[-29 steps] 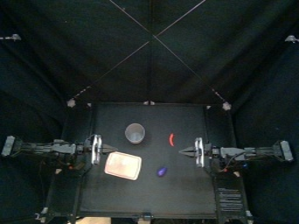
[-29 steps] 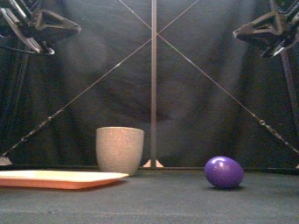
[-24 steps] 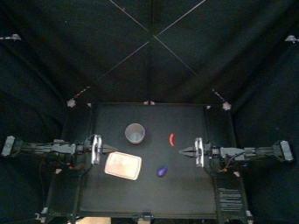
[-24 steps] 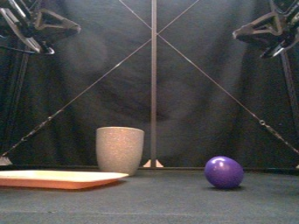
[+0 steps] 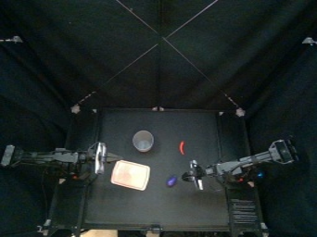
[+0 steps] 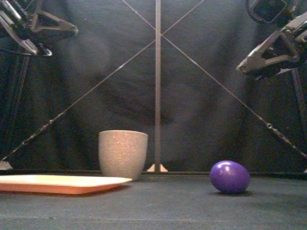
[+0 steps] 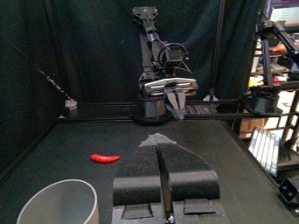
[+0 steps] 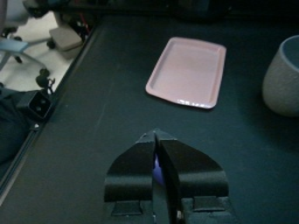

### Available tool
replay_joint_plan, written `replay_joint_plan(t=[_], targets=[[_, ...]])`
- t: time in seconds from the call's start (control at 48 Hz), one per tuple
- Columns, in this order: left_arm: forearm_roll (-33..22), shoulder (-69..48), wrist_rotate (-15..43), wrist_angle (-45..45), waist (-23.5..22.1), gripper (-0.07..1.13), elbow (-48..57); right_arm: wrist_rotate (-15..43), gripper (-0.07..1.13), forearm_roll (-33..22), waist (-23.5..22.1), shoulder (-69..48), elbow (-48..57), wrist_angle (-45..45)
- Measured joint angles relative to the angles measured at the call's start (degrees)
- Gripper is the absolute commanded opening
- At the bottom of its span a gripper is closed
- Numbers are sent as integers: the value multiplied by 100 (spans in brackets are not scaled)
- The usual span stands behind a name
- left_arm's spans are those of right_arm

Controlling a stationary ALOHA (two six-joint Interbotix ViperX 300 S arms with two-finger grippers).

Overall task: Pick the eggplant then place it on the pink plate
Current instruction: Pick the eggplant

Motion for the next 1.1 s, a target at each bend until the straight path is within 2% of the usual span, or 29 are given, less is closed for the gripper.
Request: replay_joint_plan(t=[0.271,0.333,0.375,0.542,0.854,1.104], targets=[[18,-9,0,97,9,-2,0,35,90,272,0,1160,-334,79],[35,-9,0,97,9,-2,0,26,103,369,0,1380,-404,79],[44,-9,0,105,9,-2,0,18,107,413,0,1512,-431,88],[105,-9,0,105,9,-2,0,18,103,439,-18,1837,-519,123],[114,-9,0,105,9,-2,0,0,103,404,-26,2461,-712,132],[105,-9,0,105,9,-2,9,-26,100,343,-193,2988,-958,132]])
